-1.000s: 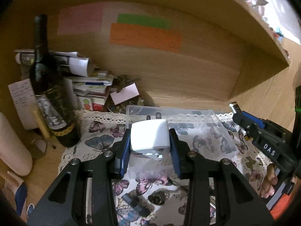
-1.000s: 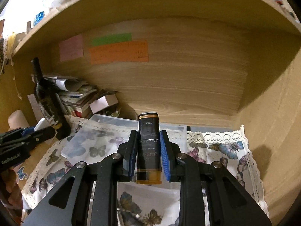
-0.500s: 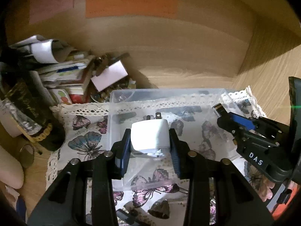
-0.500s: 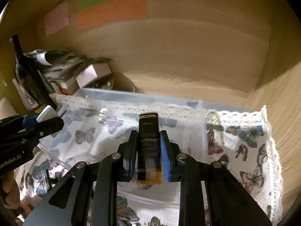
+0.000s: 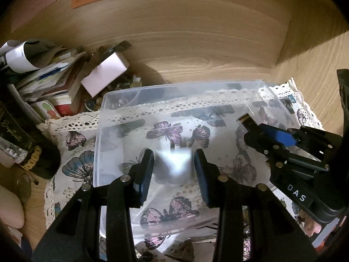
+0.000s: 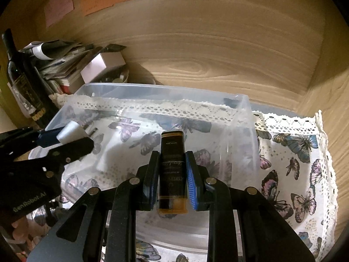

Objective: Organize rigid objects
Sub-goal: 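Carry both held items into the clear plastic box and open both tools, then move the left tool to the white handheld device while the right tool approaches the silver cylinder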

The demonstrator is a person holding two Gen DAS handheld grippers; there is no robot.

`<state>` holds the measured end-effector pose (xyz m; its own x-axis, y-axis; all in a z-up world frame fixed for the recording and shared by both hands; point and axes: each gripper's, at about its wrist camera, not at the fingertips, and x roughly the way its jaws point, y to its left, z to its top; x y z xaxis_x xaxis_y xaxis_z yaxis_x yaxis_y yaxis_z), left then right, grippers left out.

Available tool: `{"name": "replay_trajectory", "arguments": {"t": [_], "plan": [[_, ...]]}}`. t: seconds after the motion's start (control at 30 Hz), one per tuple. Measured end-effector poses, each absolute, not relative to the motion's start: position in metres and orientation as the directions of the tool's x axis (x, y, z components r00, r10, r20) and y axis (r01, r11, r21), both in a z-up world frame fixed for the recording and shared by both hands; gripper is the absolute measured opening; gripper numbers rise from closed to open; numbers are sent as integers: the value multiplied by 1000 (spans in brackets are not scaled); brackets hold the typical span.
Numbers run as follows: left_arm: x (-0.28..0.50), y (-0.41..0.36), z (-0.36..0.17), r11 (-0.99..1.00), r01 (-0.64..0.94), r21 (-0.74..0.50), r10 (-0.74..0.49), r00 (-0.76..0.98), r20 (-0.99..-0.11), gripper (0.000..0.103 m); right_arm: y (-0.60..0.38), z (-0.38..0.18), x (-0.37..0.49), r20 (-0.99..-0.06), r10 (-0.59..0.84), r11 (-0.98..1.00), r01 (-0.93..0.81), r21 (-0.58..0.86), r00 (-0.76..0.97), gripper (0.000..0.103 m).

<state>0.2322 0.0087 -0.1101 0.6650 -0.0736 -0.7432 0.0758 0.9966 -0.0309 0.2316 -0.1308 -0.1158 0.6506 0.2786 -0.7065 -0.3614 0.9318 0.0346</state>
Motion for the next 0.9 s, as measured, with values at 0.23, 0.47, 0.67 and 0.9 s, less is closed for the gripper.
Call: {"name": "replay_trajectory", "arguments": {"t": [0.23, 0.47, 0.67, 0.9], "plan": [[220, 3, -94, 996, 89, -7, -68, 699, -712, 41, -129, -101, 221, -692, 286, 928, -372, 26, 663, 25], [196, 4, -72, 996, 84, -3, -65, 745, -664, 52, -130, -76, 198, -637, 312, 920, -392, 16, 705, 35], [166, 9, -56, 998, 70, -2, -57, 791, -609, 77, -129, -63, 174, -598, 329, 912, -411, -1, 731, 44], [129, 21, -58, 999, 42, -5, -37, 800, -598, 90, -133, -61, 141, -569, 333, 906, -423, -29, 752, 49]]}}
